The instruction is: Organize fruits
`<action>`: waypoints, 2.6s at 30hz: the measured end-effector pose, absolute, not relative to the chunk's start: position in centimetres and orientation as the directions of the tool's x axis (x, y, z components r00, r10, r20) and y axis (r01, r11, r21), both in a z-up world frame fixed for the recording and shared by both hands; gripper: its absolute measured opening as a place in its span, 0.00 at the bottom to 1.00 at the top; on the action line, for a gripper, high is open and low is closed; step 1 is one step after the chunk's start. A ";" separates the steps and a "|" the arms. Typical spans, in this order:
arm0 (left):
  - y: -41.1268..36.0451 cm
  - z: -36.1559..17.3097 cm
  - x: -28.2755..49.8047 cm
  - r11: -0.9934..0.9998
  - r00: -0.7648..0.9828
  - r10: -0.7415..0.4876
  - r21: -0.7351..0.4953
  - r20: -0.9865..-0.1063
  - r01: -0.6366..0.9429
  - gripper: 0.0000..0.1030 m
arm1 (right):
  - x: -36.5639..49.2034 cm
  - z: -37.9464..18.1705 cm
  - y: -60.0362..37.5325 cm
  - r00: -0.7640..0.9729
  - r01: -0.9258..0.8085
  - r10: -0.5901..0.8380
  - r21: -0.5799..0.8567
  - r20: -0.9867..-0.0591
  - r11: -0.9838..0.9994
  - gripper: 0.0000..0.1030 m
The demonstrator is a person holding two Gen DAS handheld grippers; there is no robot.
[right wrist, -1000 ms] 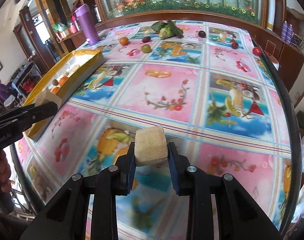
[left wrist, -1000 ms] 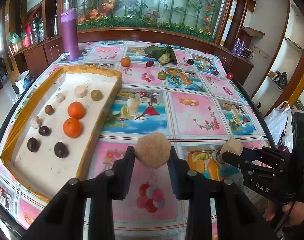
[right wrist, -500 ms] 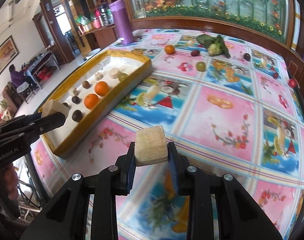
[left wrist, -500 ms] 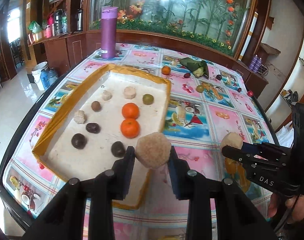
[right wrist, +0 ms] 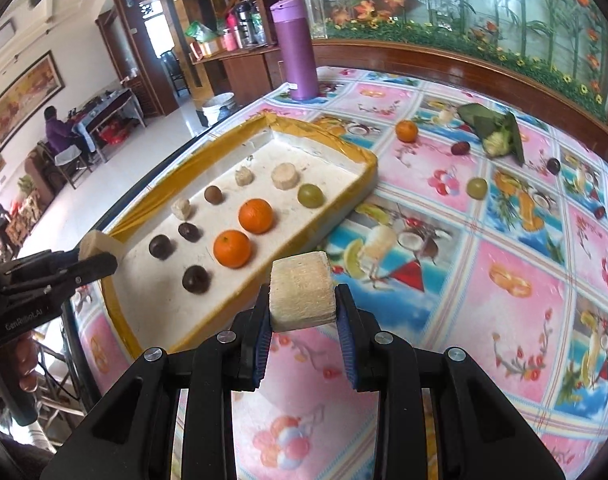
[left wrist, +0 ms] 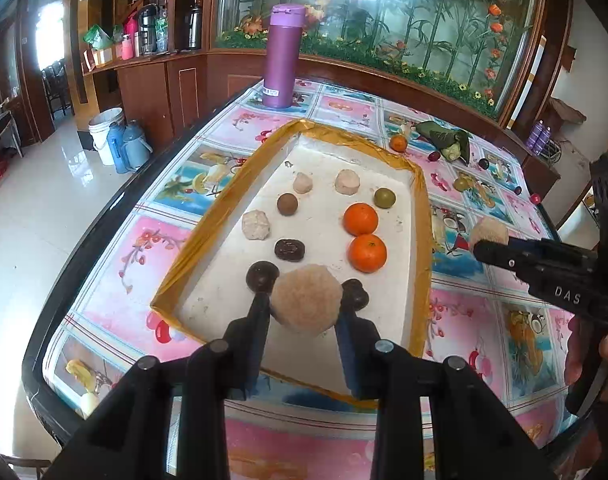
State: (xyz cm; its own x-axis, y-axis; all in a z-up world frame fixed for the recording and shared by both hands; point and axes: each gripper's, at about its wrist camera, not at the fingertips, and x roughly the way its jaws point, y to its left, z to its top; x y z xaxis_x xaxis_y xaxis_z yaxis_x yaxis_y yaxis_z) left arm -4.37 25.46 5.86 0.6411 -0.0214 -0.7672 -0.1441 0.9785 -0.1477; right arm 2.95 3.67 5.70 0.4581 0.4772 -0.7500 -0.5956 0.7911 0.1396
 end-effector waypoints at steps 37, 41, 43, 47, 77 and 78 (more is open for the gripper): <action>24.2 1.7 -2.1 0.994 0.613 0.018 -0.051 -0.790 -0.096 0.35 | 11.9 1.1 17.2 0.339 -0.688 0.432 0.094 -0.836 0.720 0.28; 24.1 1.8 -2.2 0.994 0.617 0.015 -0.057 -0.787 -0.096 0.37 | 11.8 1.2 17.2 0.347 -0.687 0.421 0.078 -0.838 0.722 0.29; 24.2 1.9 -2.2 0.994 0.619 0.010 -0.063 -0.785 -0.095 0.37 | 11.7 1.3 17.1 0.349 -0.687 0.420 0.076 -0.838 0.722 0.30; 24.1 2.0 -2.4 0.994 0.626 0.001 -0.067 -0.780 -0.086 0.40 | 11.0 1.8 16.7 0.367 -0.690 0.407 0.048 -0.837 0.722 0.32; 21.6 5.6 -8.0 0.970 0.707 0.121 -0.067 -0.697 -0.233 0.82 | -5.4 3.8 2.2 0.535 -0.455 0.313 0.044 -0.785 0.889 0.79; 21.2 5.6 -8.3 0.968 0.702 0.123 -0.071 -0.702 -0.241 0.82 | -5.8 3.9 2.1 0.542 -0.463 0.315 0.035 -0.780 0.886 0.80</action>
State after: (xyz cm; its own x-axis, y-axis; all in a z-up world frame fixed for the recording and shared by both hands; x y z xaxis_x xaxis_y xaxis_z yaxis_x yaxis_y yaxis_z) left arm -8.32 21.23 5.57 0.7017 0.1233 -0.7018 -0.2410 0.9679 -0.0709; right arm -5.75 2.09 3.92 0.5416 0.3146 -0.7796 -0.4632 0.8855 0.0355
